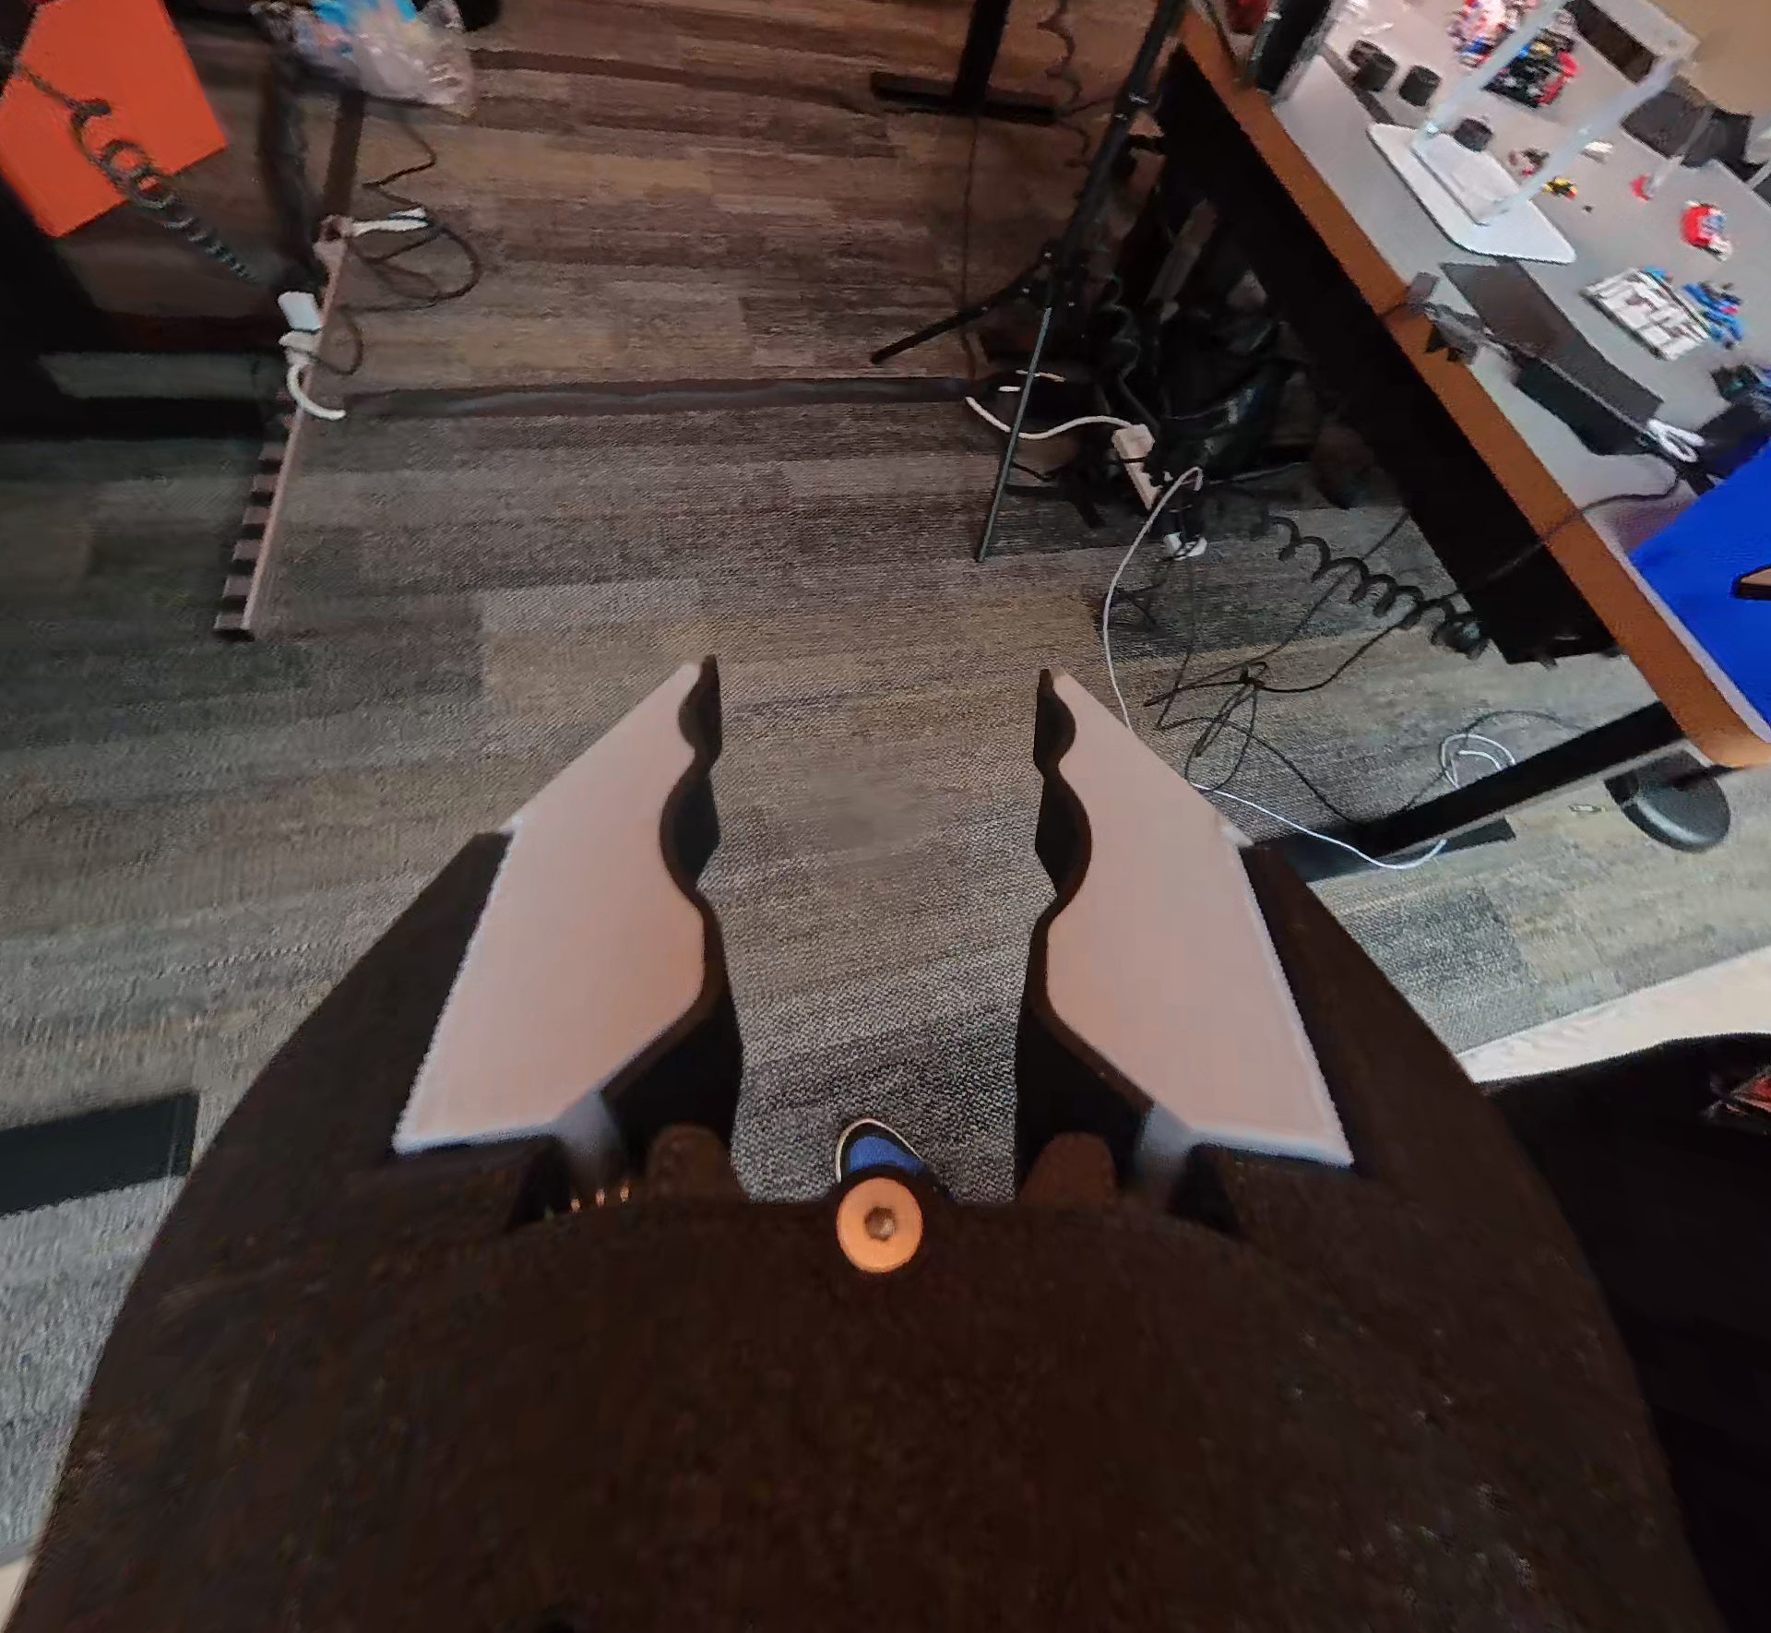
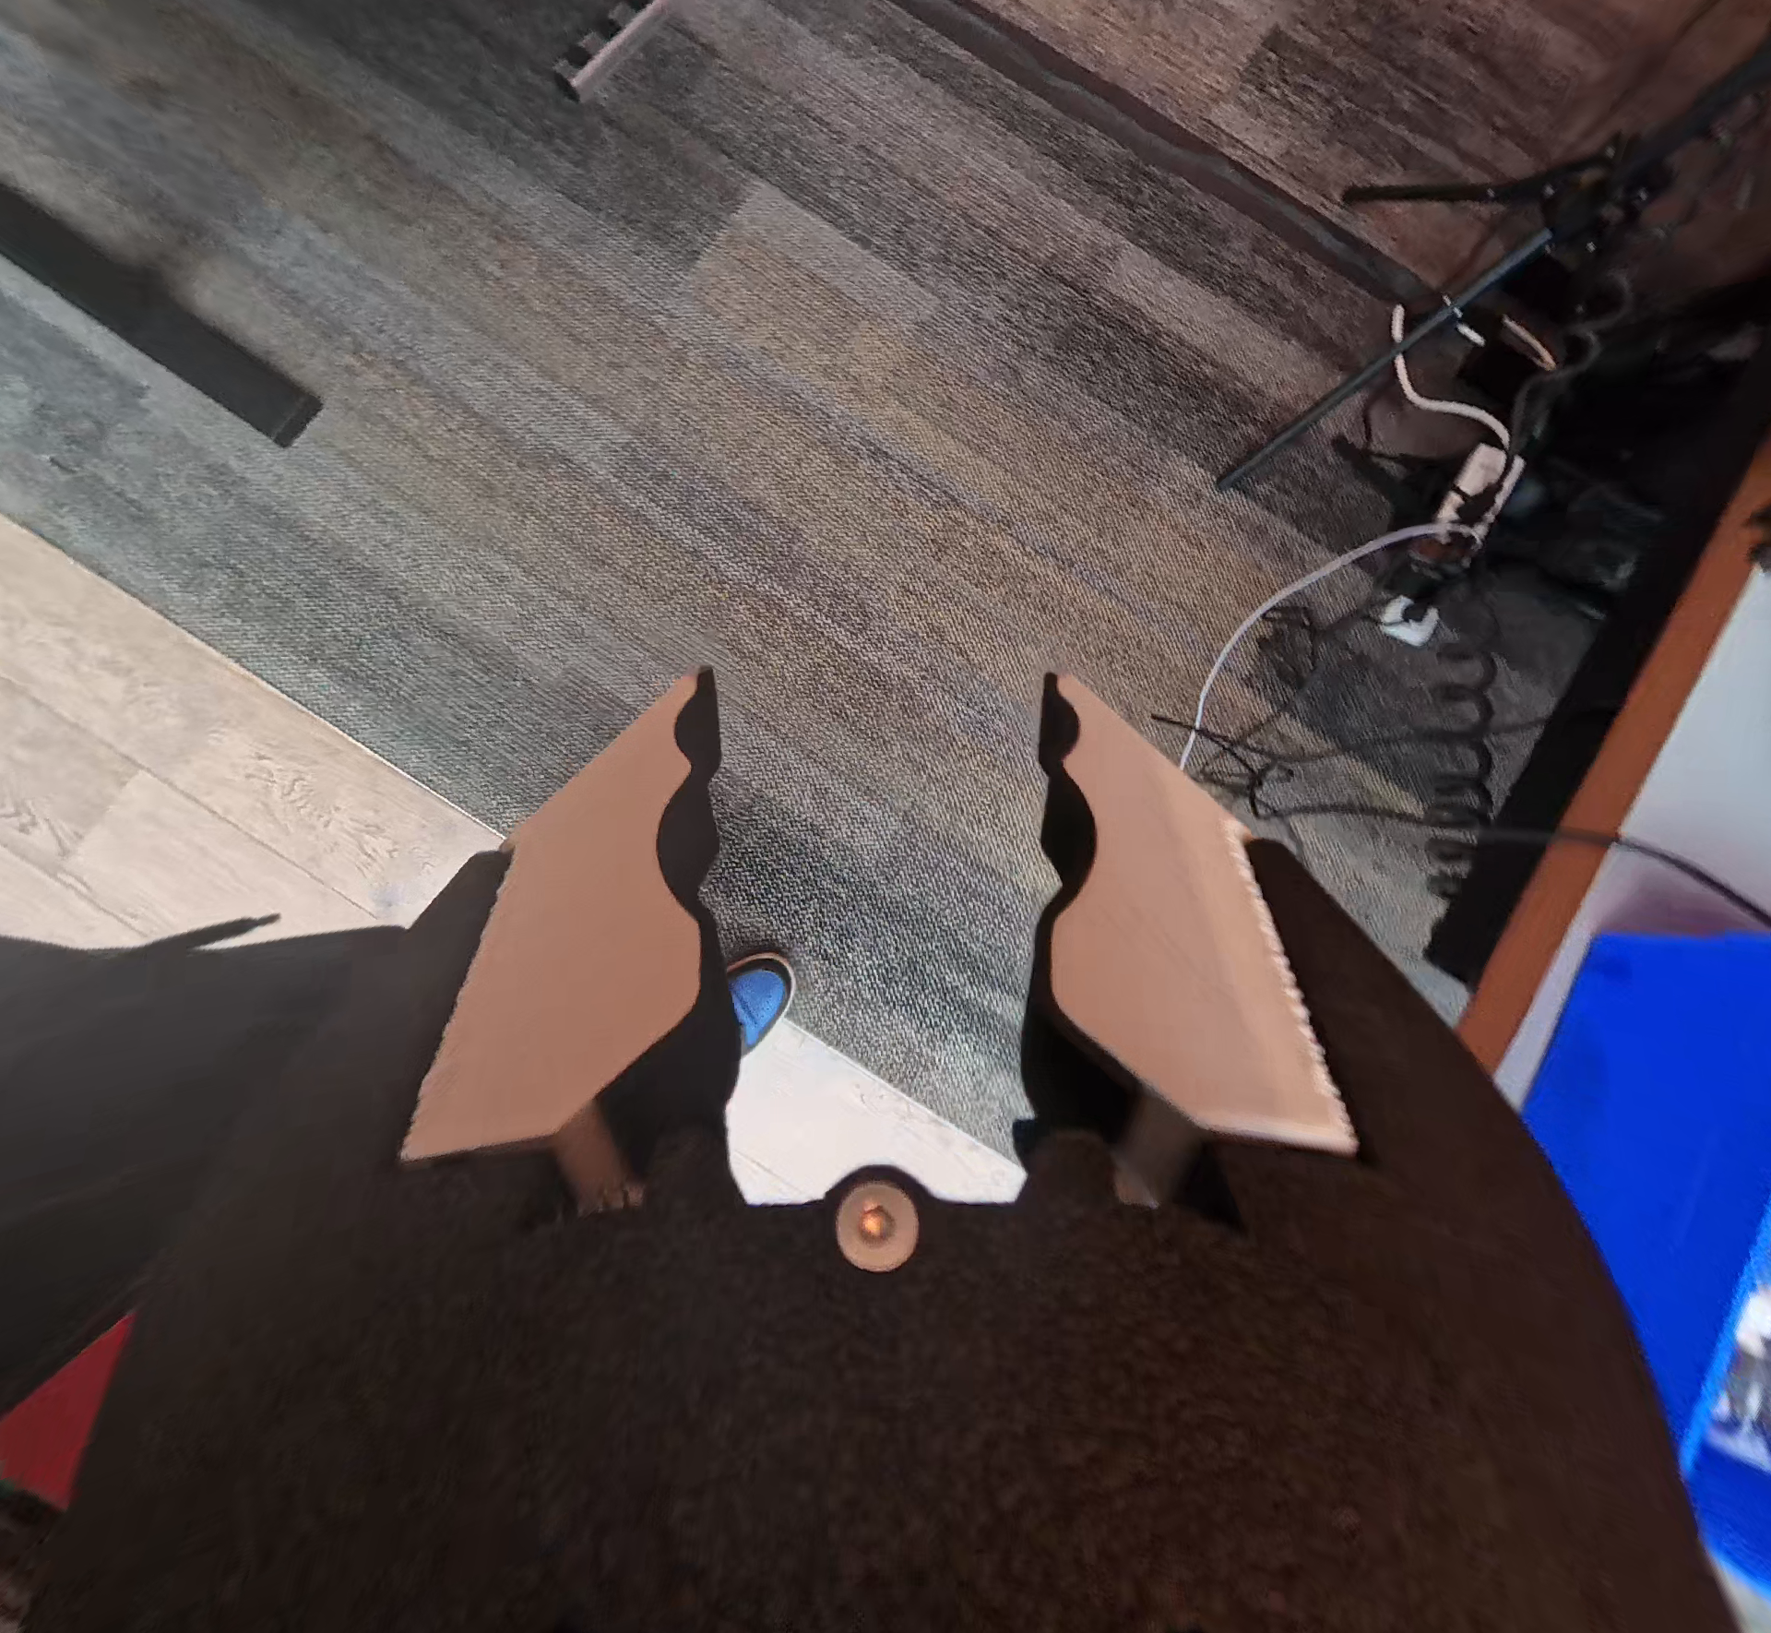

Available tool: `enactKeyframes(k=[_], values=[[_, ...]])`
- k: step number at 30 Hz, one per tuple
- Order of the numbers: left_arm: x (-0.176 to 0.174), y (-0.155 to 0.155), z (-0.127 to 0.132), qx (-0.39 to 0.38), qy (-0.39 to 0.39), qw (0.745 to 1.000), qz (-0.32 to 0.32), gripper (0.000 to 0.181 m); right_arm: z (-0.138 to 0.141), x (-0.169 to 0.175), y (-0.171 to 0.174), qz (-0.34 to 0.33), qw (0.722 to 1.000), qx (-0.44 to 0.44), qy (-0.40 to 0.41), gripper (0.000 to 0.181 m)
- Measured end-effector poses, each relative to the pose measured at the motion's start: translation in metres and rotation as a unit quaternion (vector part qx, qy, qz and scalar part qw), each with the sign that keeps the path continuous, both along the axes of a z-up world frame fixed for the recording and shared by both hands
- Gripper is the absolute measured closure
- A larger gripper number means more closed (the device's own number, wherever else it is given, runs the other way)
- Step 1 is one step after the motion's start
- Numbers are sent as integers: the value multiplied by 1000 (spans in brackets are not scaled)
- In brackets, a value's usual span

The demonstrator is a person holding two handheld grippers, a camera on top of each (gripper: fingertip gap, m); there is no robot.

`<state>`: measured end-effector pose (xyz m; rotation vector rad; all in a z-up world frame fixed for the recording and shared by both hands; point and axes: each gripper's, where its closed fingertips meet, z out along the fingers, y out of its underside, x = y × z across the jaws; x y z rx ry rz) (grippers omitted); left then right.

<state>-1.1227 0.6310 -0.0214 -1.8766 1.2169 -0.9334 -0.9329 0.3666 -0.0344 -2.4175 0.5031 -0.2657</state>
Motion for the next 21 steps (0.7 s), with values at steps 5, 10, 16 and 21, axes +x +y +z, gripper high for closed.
enactKeyframes(k=[5, 10, 16, 21], values=[[66, -37, 3, -14, 8, 994, -108, 117, 3, 12, -70, -122, 992, 24, -10, 113], [141, -102, 17, 17, 17, 965, -260, 117, 1, 7, -158, -255, 966, 44, -19, 113], [213, -172, 59, 17, -23, 951, -308, 117, -13, -6, -222, -342, 938, 63, 3, 115], [222, -213, 67, 17, -30, 950, -309, 118, -11, 24, -237, -342, 936, 87, -4, 119]])
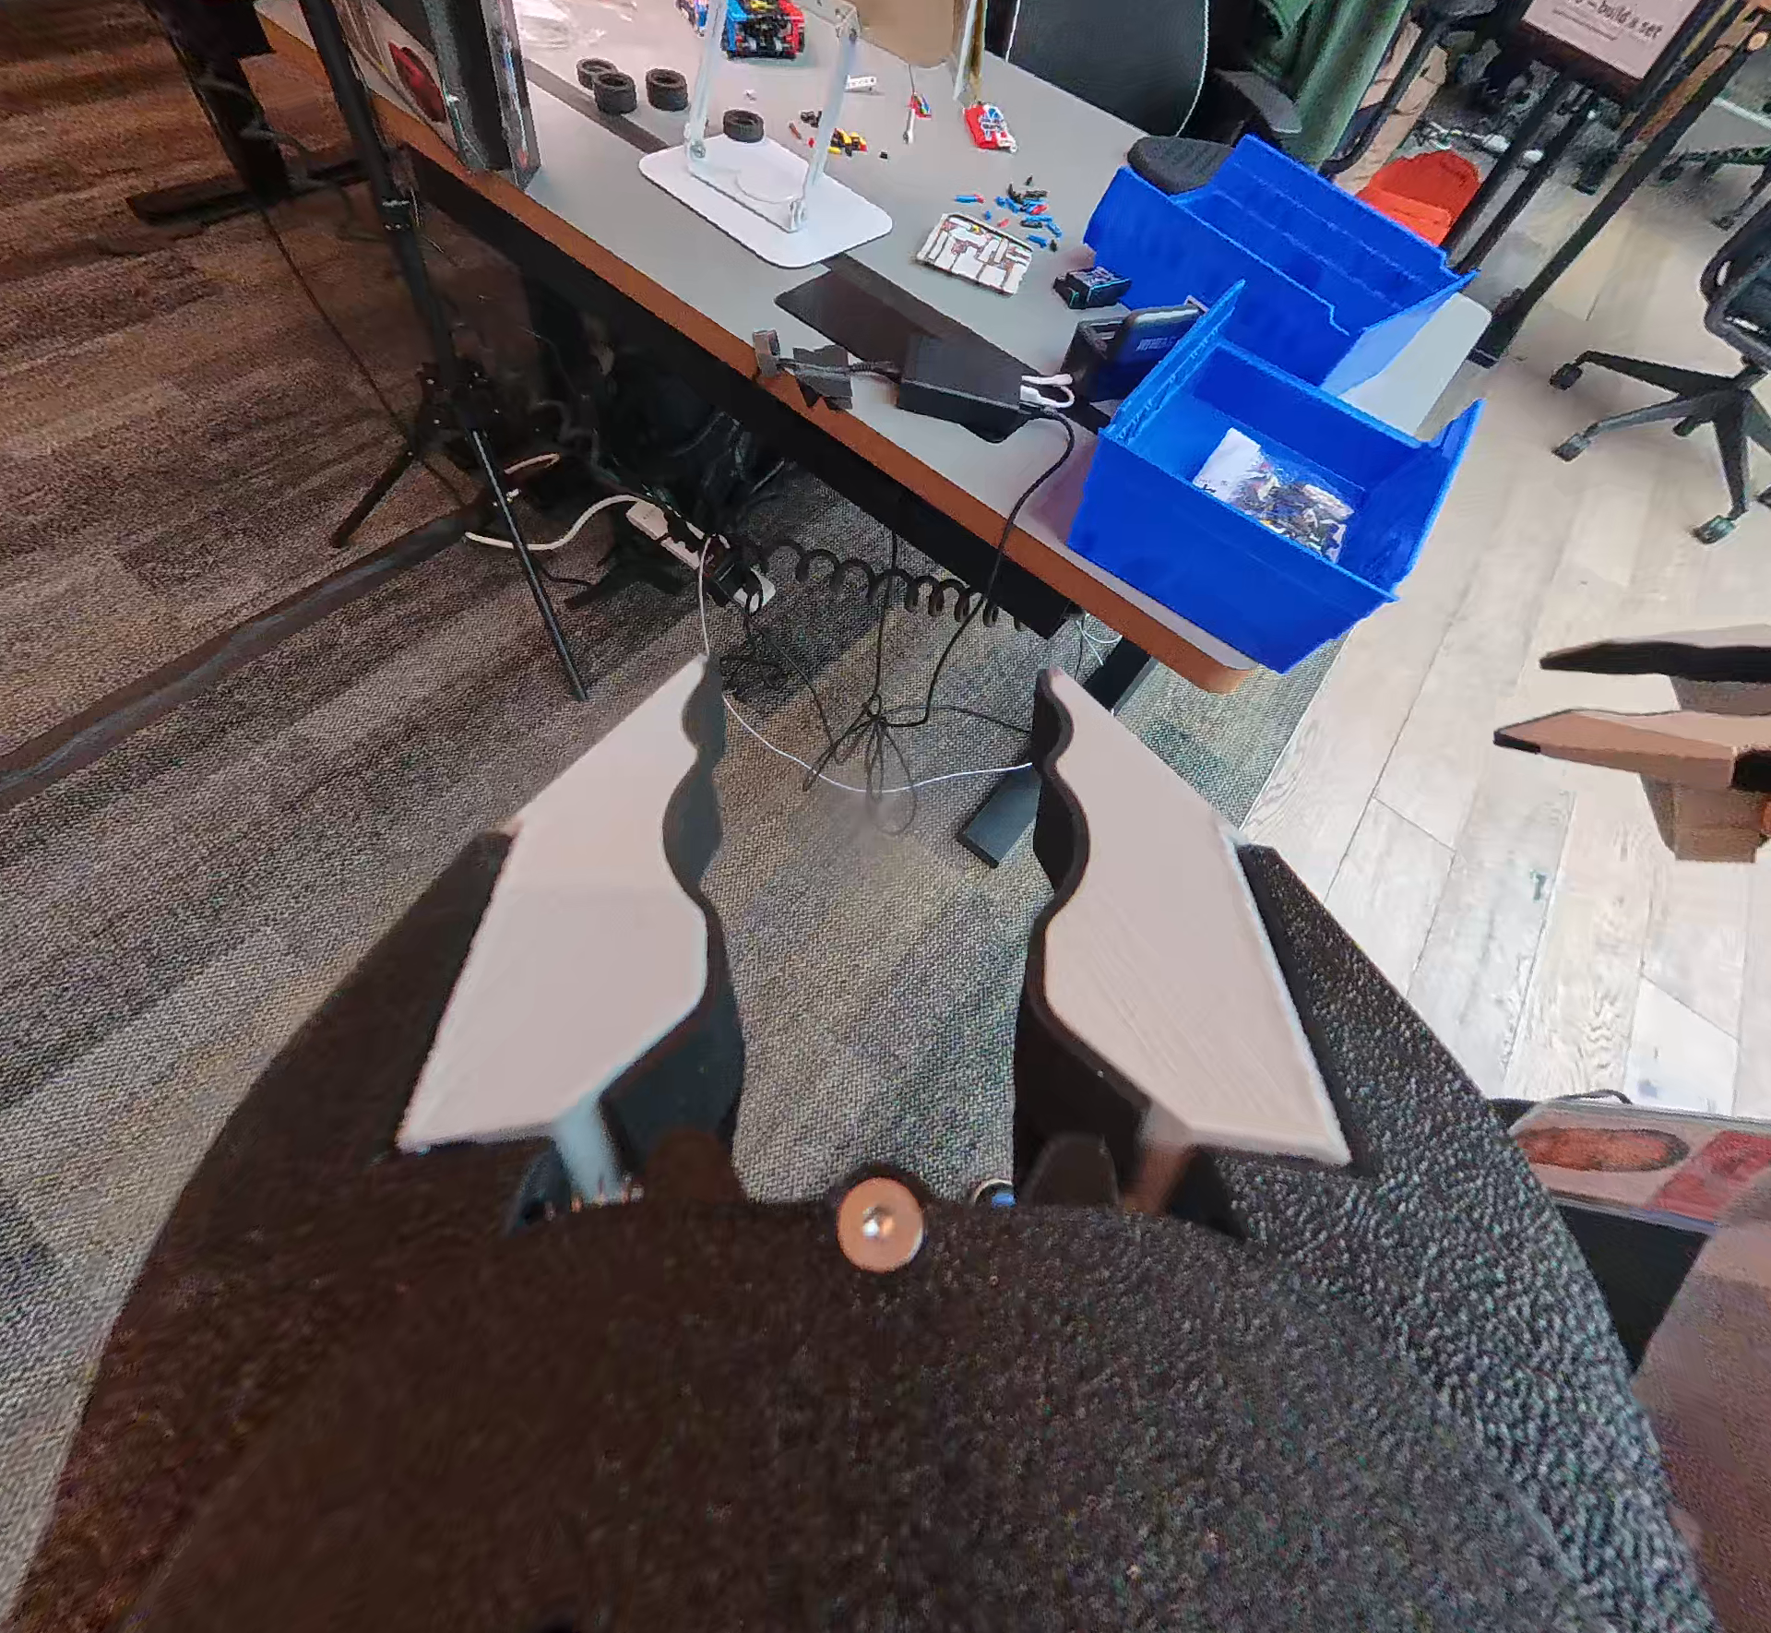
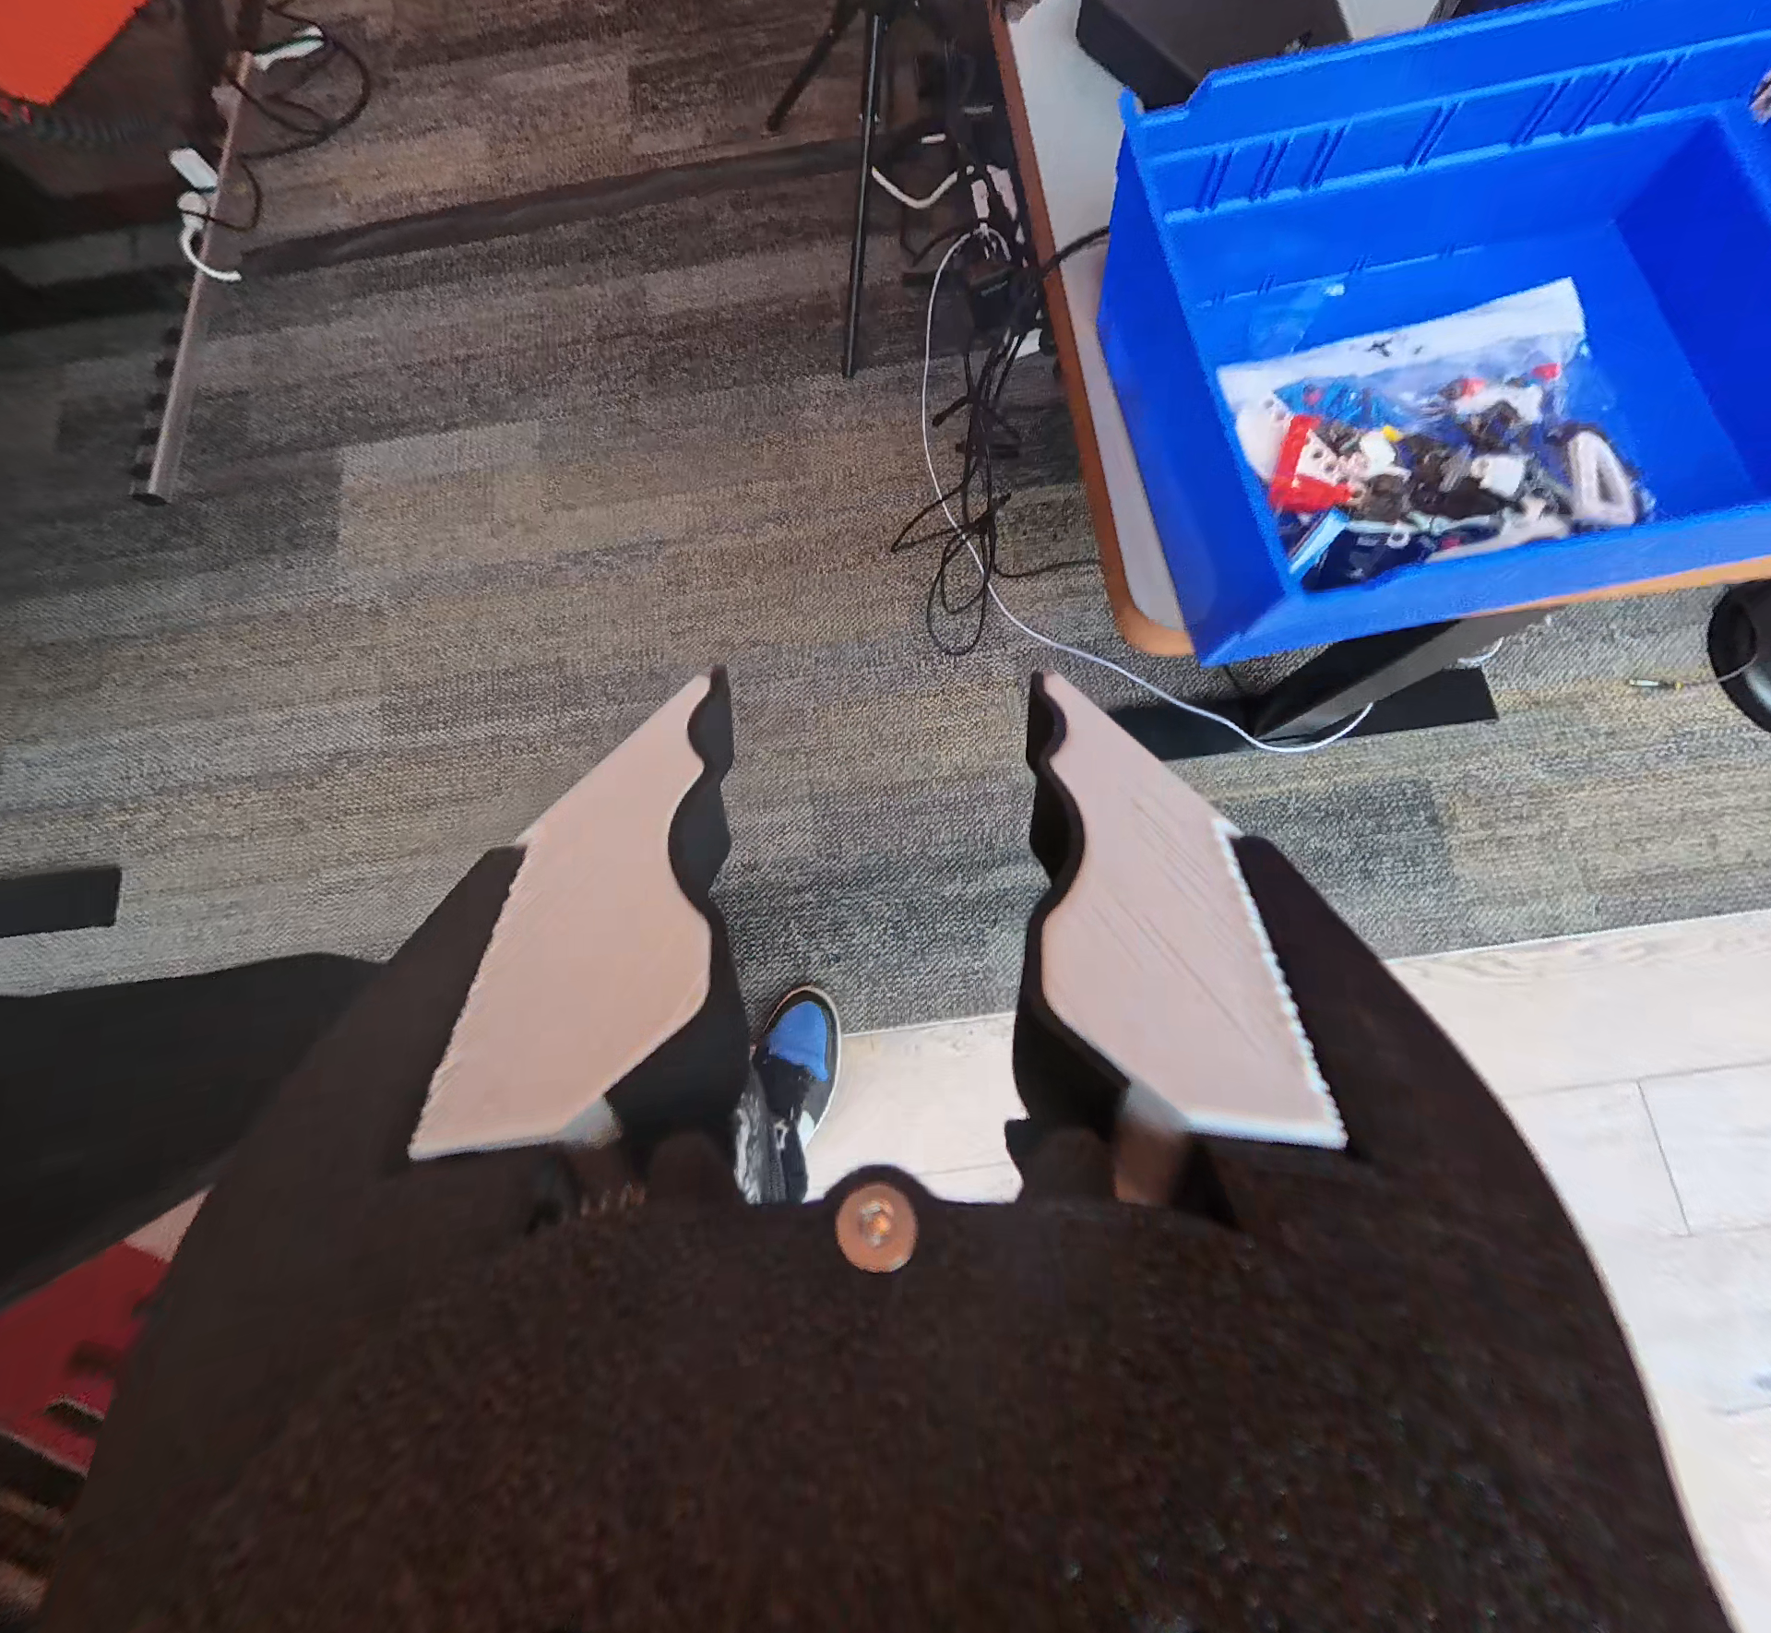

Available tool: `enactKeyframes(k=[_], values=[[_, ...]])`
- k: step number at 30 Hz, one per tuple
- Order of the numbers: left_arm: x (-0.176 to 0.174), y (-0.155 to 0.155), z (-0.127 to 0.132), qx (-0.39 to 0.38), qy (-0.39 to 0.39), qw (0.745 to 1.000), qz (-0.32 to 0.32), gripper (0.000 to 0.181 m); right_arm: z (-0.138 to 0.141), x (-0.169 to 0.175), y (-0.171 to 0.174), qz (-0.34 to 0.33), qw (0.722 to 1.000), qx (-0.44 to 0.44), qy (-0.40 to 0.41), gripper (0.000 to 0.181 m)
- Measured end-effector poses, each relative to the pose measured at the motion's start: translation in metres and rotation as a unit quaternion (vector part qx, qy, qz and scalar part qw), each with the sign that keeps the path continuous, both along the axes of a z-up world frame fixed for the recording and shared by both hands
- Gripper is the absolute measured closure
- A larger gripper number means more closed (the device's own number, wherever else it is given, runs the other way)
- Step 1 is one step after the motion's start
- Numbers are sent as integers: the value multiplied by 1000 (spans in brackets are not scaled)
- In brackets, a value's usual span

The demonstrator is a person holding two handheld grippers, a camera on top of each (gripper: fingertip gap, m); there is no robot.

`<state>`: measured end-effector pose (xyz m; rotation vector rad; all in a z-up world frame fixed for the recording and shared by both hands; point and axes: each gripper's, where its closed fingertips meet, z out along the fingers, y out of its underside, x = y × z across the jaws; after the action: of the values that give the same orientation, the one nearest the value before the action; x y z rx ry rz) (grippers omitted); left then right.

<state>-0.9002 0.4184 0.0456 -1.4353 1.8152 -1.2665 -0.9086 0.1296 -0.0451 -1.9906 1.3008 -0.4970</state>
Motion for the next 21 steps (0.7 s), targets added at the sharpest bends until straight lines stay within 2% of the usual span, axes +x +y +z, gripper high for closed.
enactKeyframes(k=[4, 8, 11, 13, 16, 18, 19, 21], values=[[-8, -1, -9, -1, 16, 1000, 24, 119, 7, 39, -12, 10, 1000, 8, -24, 132], [-10, 9, -17, 1, 41, 999, 27, 120, 1, 90, -26, 6, 999, -17, -37, 138], [2, 17, -30, 6, 62, 998, 1, 120, -19, 134, -33, -2, 999, -50, -21, 136], [19, 20, -43, -2, 77, 997, -27, 120, -46, 157, -38, 1, 996, -89, 18, 128], [57, 22, -68, -23, 89, 993, -78, 120, -84, 182, -42, 5, 987, -141, 73, 126], [86, 25, -89, -39, 100, 988, -109, 120, -108, 183, -45, 9, 975, -178, 132, 145], [101, 28, -99, -47, 105, 986, -122, 120, -114, 183, -47, 5, 970, -186, 154, 162], [131, 39, -115, -57, 107, 983, -139, 120, -116, 181, -42, 3, 970, -175, 168, 178]])
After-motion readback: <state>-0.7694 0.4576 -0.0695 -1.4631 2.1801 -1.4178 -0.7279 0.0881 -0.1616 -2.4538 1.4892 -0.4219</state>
